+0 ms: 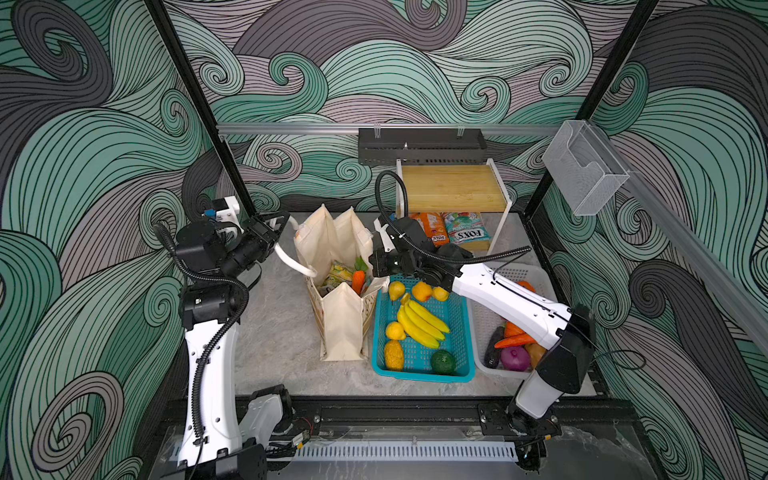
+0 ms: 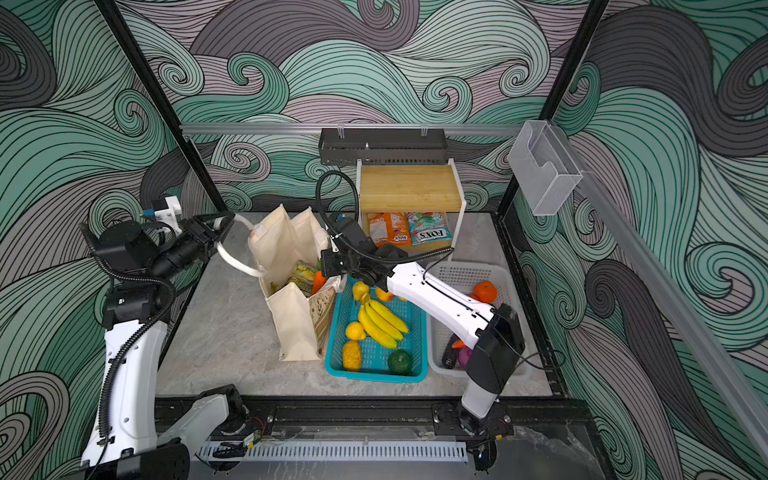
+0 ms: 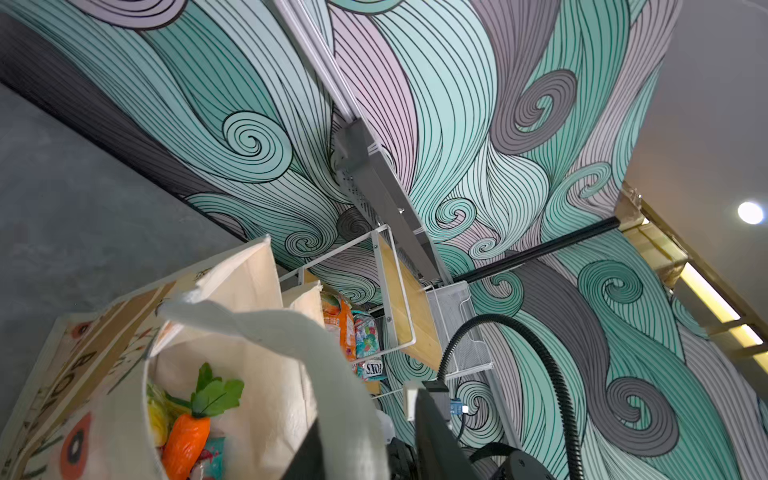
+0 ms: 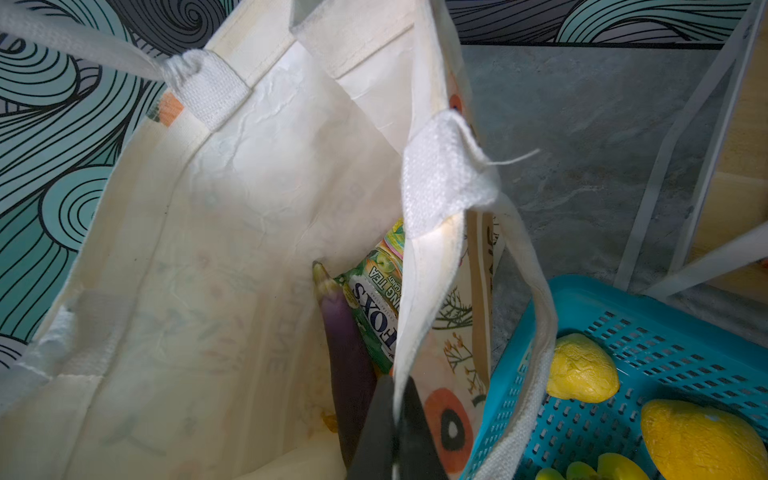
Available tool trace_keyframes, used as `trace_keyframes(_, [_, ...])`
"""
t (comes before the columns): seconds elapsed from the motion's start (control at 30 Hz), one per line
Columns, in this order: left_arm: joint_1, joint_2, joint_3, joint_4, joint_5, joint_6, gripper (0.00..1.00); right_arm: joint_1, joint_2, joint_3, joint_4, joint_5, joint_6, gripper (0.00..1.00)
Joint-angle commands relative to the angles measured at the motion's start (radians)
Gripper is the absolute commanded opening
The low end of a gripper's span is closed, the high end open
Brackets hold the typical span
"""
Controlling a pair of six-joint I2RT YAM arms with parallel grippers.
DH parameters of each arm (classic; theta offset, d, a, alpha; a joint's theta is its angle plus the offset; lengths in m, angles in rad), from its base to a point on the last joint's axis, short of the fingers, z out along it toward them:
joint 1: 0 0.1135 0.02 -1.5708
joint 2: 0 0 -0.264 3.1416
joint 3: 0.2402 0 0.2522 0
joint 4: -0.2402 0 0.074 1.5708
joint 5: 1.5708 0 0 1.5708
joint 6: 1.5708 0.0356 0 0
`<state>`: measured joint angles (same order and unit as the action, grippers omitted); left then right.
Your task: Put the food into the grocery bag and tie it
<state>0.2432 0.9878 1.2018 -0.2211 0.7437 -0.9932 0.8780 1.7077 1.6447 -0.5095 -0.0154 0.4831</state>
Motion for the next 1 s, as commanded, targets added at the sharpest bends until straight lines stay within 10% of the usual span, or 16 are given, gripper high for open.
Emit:
trace_keyframes(0.0, [-0.034, 0.032, 0.004, 0.007, -0.012, 0.024, 0.21, 0.015, 0.036, 0.018, -0.045, -0.008, 0.0, 0.0])
trace_keyframes(0.13, [-0.048, 0.046, -0.003, -0.028, -0.013, 0.09, 0.2, 0.015, 0.022, 0.008, -0.039, -0.019, -0.018, 0.06])
trace_keyframes(0.33, [-0.048, 0.016, -0.074, -0.036, -0.086, 0.157, 0.14, -0.007, -0.084, -0.041, 0.017, -0.064, -0.019, 0.72])
trace_keyframes(0.4, [-0.045, 0.014, -0.076, -0.049, -0.098, 0.18, 0.14, -0.014, -0.121, -0.053, 0.018, -0.067, -0.017, 0.8])
trace_keyframes(0.6, [-0.032, 0.01, -0.103, -0.102, -0.136, 0.25, 0.14, -0.112, -0.332, -0.31, 0.263, -0.196, 0.059, 0.94])
trace_keyframes(0.97, [0.002, 0.008, -0.151, -0.031, -0.055, 0.216, 0.18, -0.22, -0.359, -0.553, 0.278, -0.239, 0.161, 0.87])
